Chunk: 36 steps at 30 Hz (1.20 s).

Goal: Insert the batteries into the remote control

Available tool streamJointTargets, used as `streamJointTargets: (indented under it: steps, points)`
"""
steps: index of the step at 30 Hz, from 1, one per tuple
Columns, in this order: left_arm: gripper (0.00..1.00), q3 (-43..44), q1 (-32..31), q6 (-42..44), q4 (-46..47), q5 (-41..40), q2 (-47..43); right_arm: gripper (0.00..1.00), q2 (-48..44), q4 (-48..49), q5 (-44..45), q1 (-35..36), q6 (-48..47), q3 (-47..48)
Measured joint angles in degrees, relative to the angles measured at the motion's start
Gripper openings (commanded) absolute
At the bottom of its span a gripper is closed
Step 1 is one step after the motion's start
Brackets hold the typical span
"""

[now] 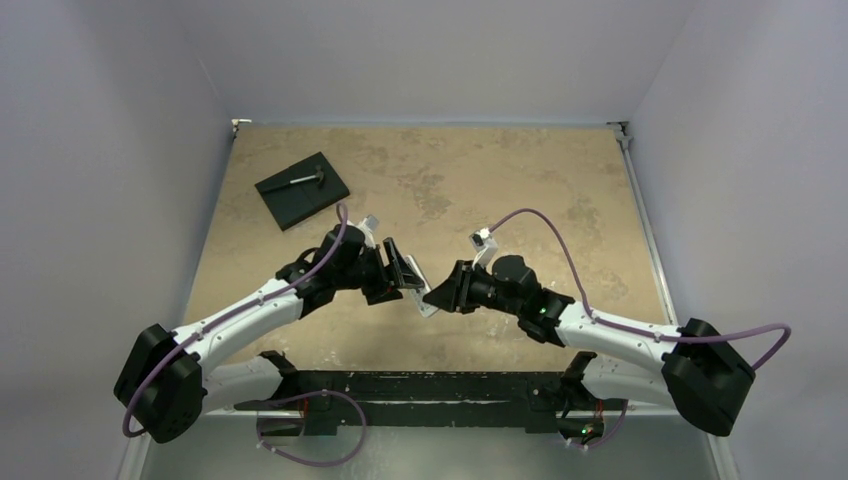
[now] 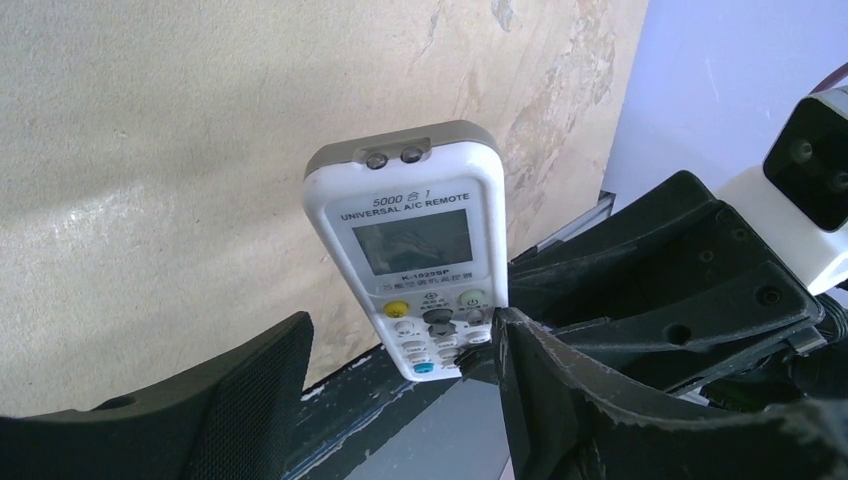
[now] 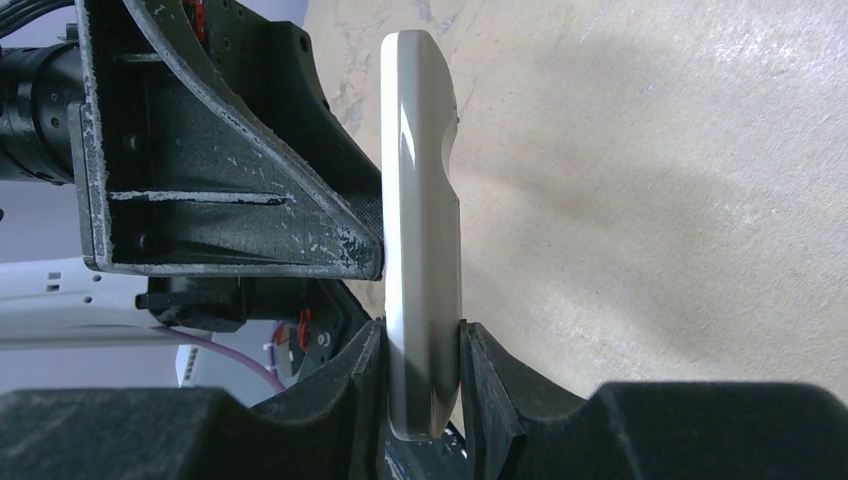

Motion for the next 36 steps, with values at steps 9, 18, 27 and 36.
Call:
streamJointTargets:
  steps: [9, 18, 27, 36]
  points:
    - [0.71, 0.0, 0.0, -1.95, 0.76, -0.83, 0.02, 0.0, 0.0, -1.68, 1.49, 0.61, -1.2, 1.29]
    - [0.72, 0.0, -0.04, -2.54, 1.49, -1.09, -0.13, 0.0, 0.26, -1.95, 1.62, 1.6, -1.55, 2.1]
    - [0.63, -0.02, -0.04, -2.54, 1.73, -1.09, -0.15, 0.0, 0.96, -2.38, 1.95, 2.25, -1.81, 2.89]
    - [0.5, -0.02, -0.26, -2.58, 2.32, -1.07, -0.02, 0.0, 0.96, -2.67, 2.95, 3.06, -2.1, 3.04]
